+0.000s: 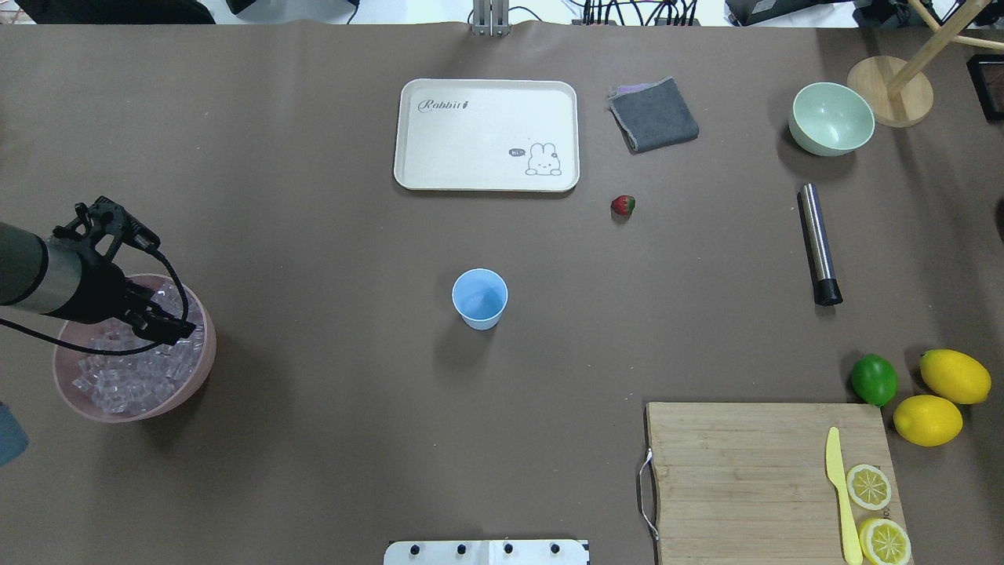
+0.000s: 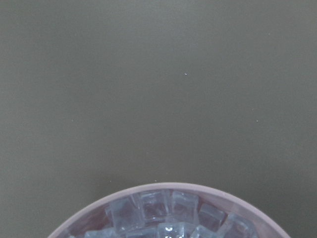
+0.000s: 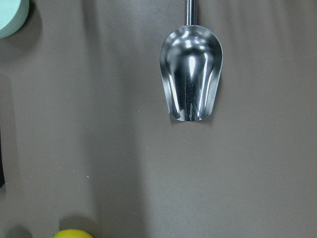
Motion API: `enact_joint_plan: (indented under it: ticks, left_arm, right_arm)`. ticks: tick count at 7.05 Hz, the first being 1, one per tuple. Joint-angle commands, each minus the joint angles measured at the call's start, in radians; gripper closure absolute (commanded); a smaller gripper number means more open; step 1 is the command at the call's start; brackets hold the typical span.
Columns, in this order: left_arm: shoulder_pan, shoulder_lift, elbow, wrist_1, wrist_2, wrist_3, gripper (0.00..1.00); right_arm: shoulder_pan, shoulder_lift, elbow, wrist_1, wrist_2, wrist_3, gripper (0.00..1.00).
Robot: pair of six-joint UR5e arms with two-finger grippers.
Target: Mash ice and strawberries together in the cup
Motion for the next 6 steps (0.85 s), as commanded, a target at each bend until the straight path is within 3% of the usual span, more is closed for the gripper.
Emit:
enact_joint_plan:
  ticks: [1, 6]
  left_arm:
    - [0.003, -0.013, 0.016, 0.0, 0.0, 0.0, 0.1]
    - [0.004, -0.021, 0.018, 0.0, 0.026, 0.001, 0.1]
  right_arm:
    - [0.0, -0.002, -0.004, 0.0, 0.0, 0.0, 0.0]
    - [0.009, -0.025, 0.002, 0.0, 0.0, 0.0, 0.0]
